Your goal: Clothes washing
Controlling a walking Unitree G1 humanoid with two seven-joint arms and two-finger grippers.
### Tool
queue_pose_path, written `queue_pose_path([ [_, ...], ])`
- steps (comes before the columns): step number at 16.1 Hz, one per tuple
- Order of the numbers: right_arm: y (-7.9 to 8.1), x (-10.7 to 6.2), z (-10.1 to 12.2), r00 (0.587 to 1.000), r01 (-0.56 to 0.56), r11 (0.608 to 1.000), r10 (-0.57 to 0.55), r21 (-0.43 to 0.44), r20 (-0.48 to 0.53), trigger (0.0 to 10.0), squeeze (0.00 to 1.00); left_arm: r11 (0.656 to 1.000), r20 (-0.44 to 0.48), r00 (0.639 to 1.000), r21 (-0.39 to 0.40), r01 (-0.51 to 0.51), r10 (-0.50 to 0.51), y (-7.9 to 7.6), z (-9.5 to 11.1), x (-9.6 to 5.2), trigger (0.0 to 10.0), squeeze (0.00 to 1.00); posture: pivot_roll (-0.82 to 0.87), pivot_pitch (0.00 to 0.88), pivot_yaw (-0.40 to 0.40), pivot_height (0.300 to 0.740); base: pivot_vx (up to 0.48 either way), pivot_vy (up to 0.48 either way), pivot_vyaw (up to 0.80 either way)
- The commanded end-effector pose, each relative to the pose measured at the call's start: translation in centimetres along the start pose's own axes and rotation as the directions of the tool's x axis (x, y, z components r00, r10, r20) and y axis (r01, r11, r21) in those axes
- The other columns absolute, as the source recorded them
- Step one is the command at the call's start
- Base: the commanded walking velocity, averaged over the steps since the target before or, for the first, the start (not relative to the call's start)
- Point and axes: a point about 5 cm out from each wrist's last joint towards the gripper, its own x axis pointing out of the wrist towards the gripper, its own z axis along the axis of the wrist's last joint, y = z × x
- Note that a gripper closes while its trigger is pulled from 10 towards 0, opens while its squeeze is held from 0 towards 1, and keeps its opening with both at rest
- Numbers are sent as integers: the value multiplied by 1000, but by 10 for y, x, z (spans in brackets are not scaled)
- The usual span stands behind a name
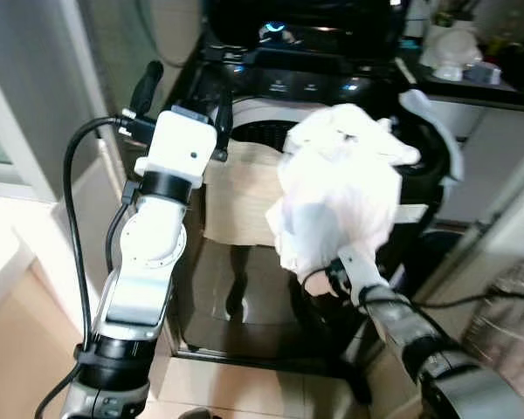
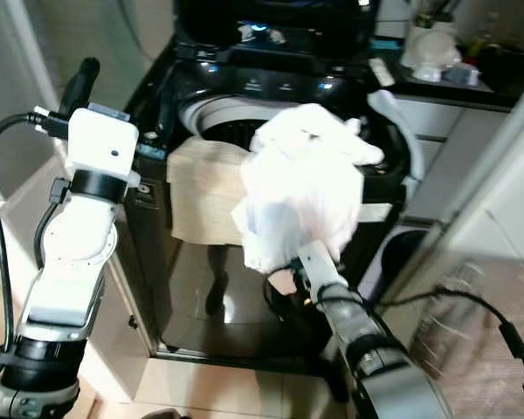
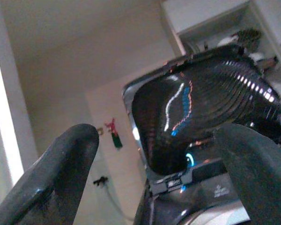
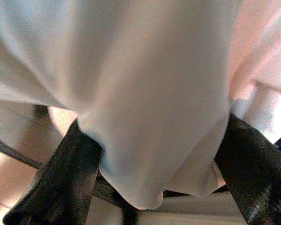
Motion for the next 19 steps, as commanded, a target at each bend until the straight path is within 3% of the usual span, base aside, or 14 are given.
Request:
queue_pose_path([
  [1,-3,5,19,999,45,999,-45,-7,22,10000,0,1000,18,1000,-9,5,-4,-2,4,3,10000,0,119,3,-35,740,0,0,0],
  [3,-8,10,49,995,79,997,-80,6,64,10000,0,1000,20,1000,-7,5,-5,-3,4,4,10000,0,123,1,-38,740,0,0,0],
  [6,-14,12,72,988,121,993,-121,8,91,10000,0,1000,26,1000,-12,11,-11,-5,5,5,10000,0,127,0,-40,740,0,0,0],
  [8,-23,12,109,974,143,990,-141,4,177,10000,0,1000,30,999,-12,15,-15,-5,5,5,10000,0,134,0,-47,740,0,0,0],
  [10,-29,11,125,962,160,987,-157,5,222,10000,0,1000,29,999,-12,14,-14,-5,5,4,10000,0,140,0,-53,740,0,0,0],
  [12,-43,6,158,927,224,974,-209,-14,311,10000,0,1000,22,1000,-13,12,-12,-5,4,2,10000,0,140,0,-58,740,0,0,0],
  [14,-49,3,170,909,262,965,-238,-27,343,10000,0,1000,23,1000,-15,15,-15,-6,4,2,10000,0,140,0,-58,740,0,0,0],
  [15,-55,0,181,889,290,957,-265,-11,374,10000,0,1000,24,1000,-17,20,-19,-7,4,3,10000,0,140,0,-58,740,0,0,0],
  [16,-68,-9,201,831,350,935,-340,61,441,10000,0,1000,23,1000,-16,21,-21,-8,4,2,10000,0,135,0,-58,740,0,0,0],
  [19,-79,-29,248,701,372,908,-410,190,583,10000,0,1000,22,999,-17,24,-23,-8,3,3,10000,0,132,0,-53,740,0,0,0],
])
